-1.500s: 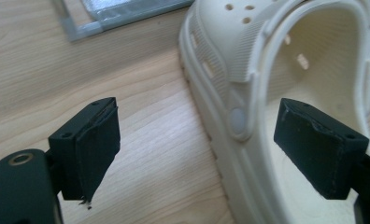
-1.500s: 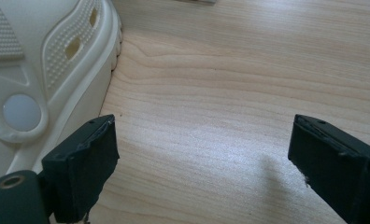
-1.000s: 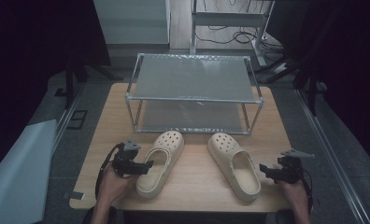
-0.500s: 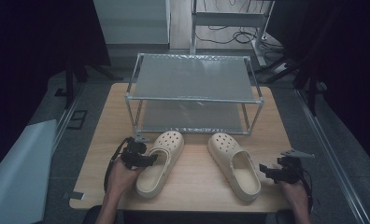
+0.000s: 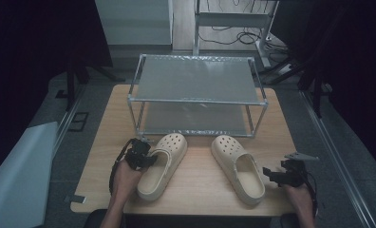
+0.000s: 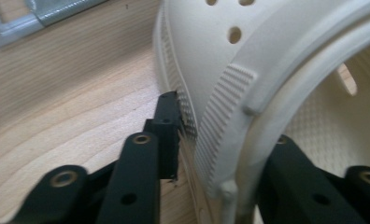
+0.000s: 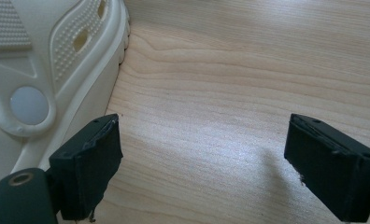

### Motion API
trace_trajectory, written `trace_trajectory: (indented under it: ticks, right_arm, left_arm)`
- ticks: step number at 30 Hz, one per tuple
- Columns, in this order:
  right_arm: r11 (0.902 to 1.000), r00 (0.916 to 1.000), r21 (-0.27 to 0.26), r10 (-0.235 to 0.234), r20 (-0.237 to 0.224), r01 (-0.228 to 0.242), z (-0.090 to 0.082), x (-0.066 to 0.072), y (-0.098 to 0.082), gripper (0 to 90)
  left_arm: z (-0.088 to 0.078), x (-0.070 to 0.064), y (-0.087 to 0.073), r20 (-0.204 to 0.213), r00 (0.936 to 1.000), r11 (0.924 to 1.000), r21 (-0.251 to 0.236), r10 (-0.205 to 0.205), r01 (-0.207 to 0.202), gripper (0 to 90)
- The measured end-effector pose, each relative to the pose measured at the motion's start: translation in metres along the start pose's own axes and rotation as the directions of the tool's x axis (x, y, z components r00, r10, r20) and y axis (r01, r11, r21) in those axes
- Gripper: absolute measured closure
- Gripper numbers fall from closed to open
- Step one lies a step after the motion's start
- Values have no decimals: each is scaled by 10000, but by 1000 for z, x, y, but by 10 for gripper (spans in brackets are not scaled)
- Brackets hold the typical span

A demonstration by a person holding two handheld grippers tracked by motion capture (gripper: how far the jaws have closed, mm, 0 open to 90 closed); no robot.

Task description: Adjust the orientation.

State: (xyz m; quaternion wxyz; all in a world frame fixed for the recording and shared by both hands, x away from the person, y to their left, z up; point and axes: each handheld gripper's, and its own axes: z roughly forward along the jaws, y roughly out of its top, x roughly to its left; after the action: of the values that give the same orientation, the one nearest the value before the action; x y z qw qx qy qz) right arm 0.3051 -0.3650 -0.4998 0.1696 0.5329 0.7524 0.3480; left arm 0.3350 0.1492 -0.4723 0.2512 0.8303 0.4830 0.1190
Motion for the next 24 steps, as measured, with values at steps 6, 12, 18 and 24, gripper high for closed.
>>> trace_trajectory:
  ticks: [6, 12, 18, 24]
  right_arm:
    - [10000, 10000, 16, 13, -4, -13, 0, 0, 0, 108]
    - [9999, 10000, 65, -77, -49, 78, 2, 3, 0, 110]
    - [10000, 10000, 54, -38, -40, 39, 1, 3, 0, 110]
    - [9999, 9999, 100, -93, 48, 92, 2, 3, 0, 109]
  left_arm:
    - [-1, 7, -1, 203, 9993, 9995, -11, -306, 306, 759]
    - [-2, 17, -2, 619, 9958, 9977, -83, -670, 676, 775]
    - [-3, 28, -4, 1168, 9861, 9925, -179, -1182, 1211, 794]
    - [-2, 36, -7, 1739, 9704, 9843, -260, -1676, 1746, 802]
